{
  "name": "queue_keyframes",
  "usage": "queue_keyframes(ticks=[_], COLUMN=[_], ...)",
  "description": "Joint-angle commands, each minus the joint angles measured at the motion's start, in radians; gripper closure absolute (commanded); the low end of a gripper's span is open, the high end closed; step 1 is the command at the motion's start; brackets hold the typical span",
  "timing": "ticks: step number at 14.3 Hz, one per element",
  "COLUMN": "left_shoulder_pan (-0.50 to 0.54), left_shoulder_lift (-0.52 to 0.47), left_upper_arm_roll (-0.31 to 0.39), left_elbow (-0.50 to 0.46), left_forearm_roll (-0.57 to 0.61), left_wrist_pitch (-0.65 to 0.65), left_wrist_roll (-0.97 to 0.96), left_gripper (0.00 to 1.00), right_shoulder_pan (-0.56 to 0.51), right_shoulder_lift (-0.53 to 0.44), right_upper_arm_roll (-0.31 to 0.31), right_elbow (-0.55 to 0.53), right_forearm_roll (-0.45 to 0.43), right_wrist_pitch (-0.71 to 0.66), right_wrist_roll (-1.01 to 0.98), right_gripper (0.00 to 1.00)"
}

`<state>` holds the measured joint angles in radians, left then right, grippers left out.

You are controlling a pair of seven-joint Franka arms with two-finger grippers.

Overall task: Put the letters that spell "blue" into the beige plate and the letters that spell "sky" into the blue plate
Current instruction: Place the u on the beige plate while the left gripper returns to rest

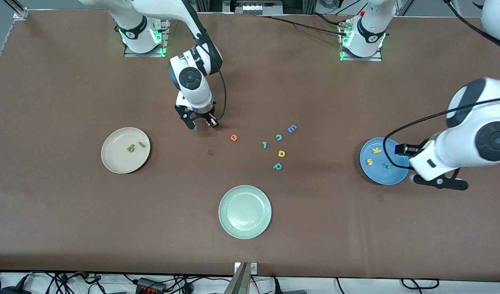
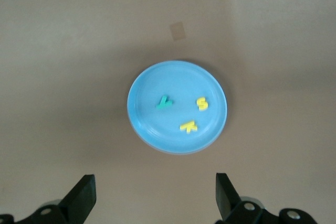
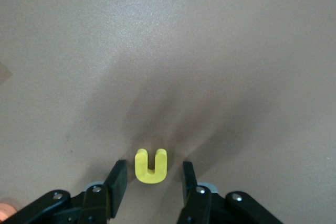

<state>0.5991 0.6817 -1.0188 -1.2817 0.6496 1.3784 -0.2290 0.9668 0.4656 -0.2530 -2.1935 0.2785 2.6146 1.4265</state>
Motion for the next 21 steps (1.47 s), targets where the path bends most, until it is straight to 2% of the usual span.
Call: queue_keyframes(ticks=[1,3,5,6,8,10,12,13,15,17,18,21], left_shoulder_pan=[0.002,0.004,0.001,-0.021,-0.088,-0.165,-0.298,-0.356,-0.424,-0.520,-0.544,-0.558], left_shoulder_lift=[0.012,-0.008,-0.062,-0.120,-0.186,-0.235,-0.290,-0.322,-0.411,-0.500,-0.546,-0.628], left_upper_arm_roll=[-0.047,-0.055,-0.028,0.043,0.208,0.400,0.610,0.705,0.823,0.923,0.953,0.961], left_elbow=[0.117,0.210,0.232,0.231,0.231,0.229,0.214,0.185,0.049,-0.107,-0.170,-0.298], left_forearm_roll=[-0.016,-0.039,-0.074,-0.111,-0.258,-0.416,-0.508,-0.550,-0.634,-0.654,-0.656,-0.651], left_wrist_pitch=[-0.137,-0.217,-0.229,-0.229,-0.229,-0.220,-0.178,-0.127,-0.011,0.121,0.178,0.298], left_wrist_roll=[0.011,0.071,0.160,0.183,0.192,0.203,0.203,0.203,0.203,0.197,0.195,0.201], left_gripper=[0.00,0.00,0.00,0.00,0.00,0.00,0.00,0.00,0.00,0.00,0.00,0.00], right_shoulder_pan=[0.013,0.012,0.012,0.012,0.000,0.006,-0.002,-0.002,-0.010,-0.037,-0.072,-0.219], right_shoulder_lift=[-0.004,-0.002,-0.002,-0.004,-0.007,-0.007,-0.007,-0.005,-0.004,-0.004,-0.002,0.001], right_upper_arm_roll=[-0.006,-0.006,-0.006,-0.008,-0.012,-0.060,-0.115,-0.153,-0.234,-0.311,-0.333,-0.338], right_elbow=[-0.008,-0.006,0.000,0.003,0.027,0.061,0.107,0.136,0.175,0.178,0.176,0.176], right_forearm_roll=[0.014,0.013,0.011,0.013,0.011,0.007,0.007,0.007,0.007,0.005,0.005,0.004], right_wrist_pitch=[0.012,0.009,0.007,0.007,-0.011,-0.056,-0.112,-0.160,-0.253,-0.303,-0.329,-0.358], right_wrist_roll=[0.006,0.000,-0.014,-0.033,-0.064,-0.128,-0.234,-0.288,-0.438,-0.631,-0.744,-1.016], right_gripper=[0.68,0.80,0.82,0.82,0.82,0.82,0.83,0.83,0.82,0.82,0.82,0.82])
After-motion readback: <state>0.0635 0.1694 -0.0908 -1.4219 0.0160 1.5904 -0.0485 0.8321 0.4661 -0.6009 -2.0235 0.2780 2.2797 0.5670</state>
